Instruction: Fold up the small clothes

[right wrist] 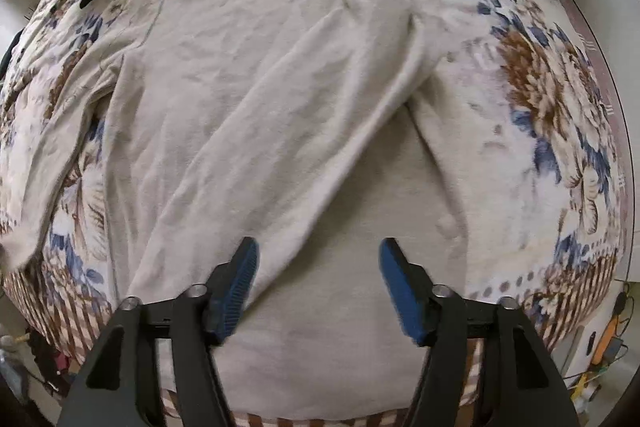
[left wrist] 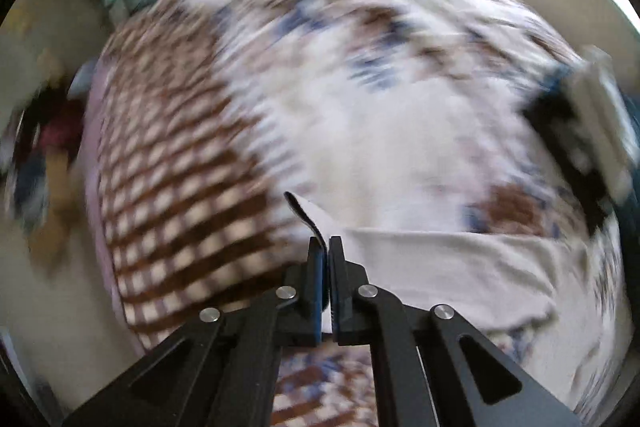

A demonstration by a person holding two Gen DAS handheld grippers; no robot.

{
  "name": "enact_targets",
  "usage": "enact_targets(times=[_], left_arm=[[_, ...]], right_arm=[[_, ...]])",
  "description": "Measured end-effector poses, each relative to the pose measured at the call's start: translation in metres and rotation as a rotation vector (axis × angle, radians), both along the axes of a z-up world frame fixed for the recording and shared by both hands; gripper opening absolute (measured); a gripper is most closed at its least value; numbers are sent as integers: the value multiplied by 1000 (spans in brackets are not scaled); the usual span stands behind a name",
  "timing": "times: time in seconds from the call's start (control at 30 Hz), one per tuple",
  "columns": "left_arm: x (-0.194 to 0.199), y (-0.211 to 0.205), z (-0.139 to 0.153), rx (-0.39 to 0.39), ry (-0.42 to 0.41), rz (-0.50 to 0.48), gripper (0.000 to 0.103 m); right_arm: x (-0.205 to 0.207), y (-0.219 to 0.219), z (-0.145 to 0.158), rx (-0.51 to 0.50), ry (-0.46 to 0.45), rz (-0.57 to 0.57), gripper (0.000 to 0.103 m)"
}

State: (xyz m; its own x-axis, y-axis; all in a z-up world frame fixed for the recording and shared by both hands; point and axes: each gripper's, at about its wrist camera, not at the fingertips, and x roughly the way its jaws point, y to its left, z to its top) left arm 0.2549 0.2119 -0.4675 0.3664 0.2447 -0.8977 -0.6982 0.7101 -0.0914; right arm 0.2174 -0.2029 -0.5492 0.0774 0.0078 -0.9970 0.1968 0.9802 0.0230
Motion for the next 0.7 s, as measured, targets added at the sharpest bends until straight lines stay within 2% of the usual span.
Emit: enact_targets(times=[0.07, 0.17, 0.2, 0.27, 0.33, 0.37, 0.4, 0.5, 0.6, 0.7], left_arm=[[21, -34, 28, 39, -50, -156, 1], [44, -87, 63, 56, -118, -373, 1], [50, -118, 75, 54, -144, -485, 1], [56, -163, 87, 37, -168, -642, 1], [55, -224, 94, -16, -177, -845, 1], [52, -249, 94, -26, -177, -925, 1], [39, -287, 90, -46, -173, -1044, 1], [5, -362, 70, -88, -117, -1299, 1], [-30, -408, 46, -117, -41, -1467, 1], [-59, -432, 22, -120, 39, -1570, 1]], right_arm=[[1, -1, -2, 10, 9, -10, 86], [-7, -14, -3, 28, 20, -39, 87], [-13, -22, -2, 30, 27, -61, 87], [-23, -38, -2, 42, 35, -103, 87], [-34, -53, -3, 37, 51, -134, 87], [-44, -66, -4, 35, 64, -161, 87], [-51, -75, -5, 32, 76, -179, 87], [-76, -104, -12, 15, 115, -240, 87], [-100, -126, -19, 4, 146, -282, 86], [-119, -140, -26, 5, 171, -299, 86]])
